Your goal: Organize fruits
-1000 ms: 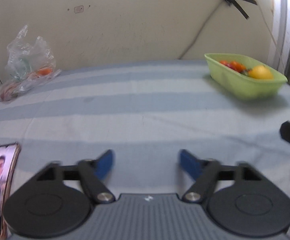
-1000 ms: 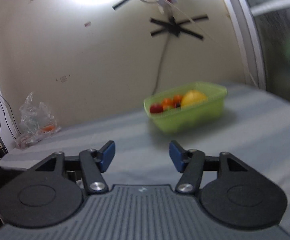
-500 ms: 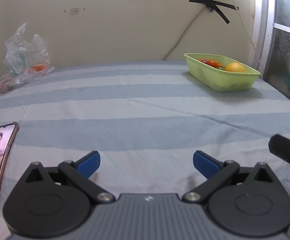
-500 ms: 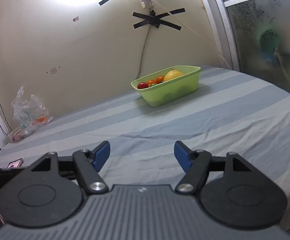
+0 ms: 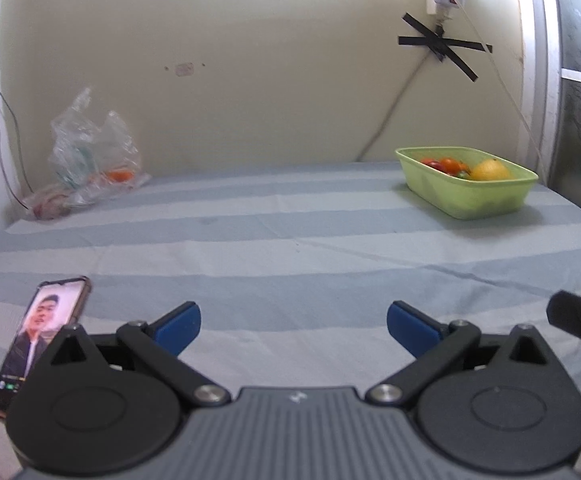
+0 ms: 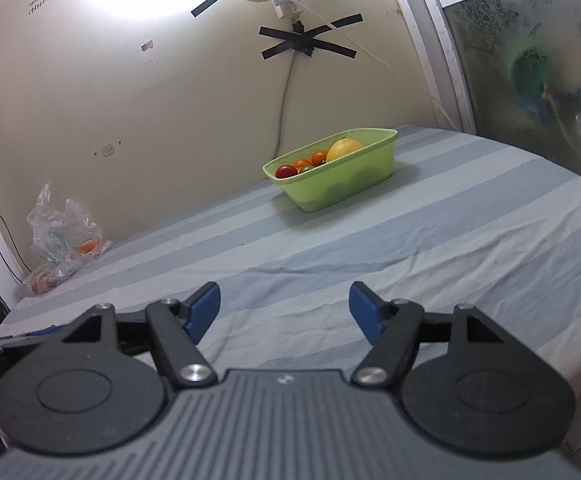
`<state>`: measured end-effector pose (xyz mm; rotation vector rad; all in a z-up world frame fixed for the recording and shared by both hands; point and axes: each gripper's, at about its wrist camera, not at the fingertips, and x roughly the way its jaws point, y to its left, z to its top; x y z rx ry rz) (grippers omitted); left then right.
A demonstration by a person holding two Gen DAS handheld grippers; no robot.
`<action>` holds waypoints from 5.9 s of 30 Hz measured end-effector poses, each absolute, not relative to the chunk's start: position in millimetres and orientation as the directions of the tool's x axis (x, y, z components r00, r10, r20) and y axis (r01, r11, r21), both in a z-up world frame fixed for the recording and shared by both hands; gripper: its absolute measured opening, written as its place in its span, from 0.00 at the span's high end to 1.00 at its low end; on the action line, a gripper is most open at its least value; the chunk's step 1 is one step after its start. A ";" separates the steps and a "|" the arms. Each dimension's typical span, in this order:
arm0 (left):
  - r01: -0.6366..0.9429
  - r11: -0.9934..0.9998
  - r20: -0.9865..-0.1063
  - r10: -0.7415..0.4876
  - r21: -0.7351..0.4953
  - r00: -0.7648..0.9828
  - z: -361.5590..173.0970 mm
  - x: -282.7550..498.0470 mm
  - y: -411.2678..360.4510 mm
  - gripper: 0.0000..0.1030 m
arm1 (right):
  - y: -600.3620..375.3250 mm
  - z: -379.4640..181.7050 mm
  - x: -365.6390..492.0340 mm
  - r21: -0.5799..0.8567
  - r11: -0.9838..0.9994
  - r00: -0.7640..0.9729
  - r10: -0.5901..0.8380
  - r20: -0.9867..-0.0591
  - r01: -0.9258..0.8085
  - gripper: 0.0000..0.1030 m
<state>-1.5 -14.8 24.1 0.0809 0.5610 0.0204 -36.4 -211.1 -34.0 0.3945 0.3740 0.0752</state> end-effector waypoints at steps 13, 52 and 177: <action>-0.014 0.992 -0.544 0.083 0.129 0.835 18.7 1.8 -25.2 0.00 | -217.8 -40.5 -31.8 0.428 0.904 0.913 0.177 -0.368 -0.003 0.28; 0.030 0.986 -0.594 0.076 0.166 0.801 13.2 4.3 -39.5 0.00 | -230.3 -46.4 -30.3 0.472 0.882 0.908 0.187 -0.375 0.013 0.27; -0.045 0.968 -0.577 0.183 0.245 0.796 6.6 3.2 -44.3 0.00 | -230.9 -48.6 -28.9 0.481 0.877 0.900 0.202 -0.387 0.010 0.26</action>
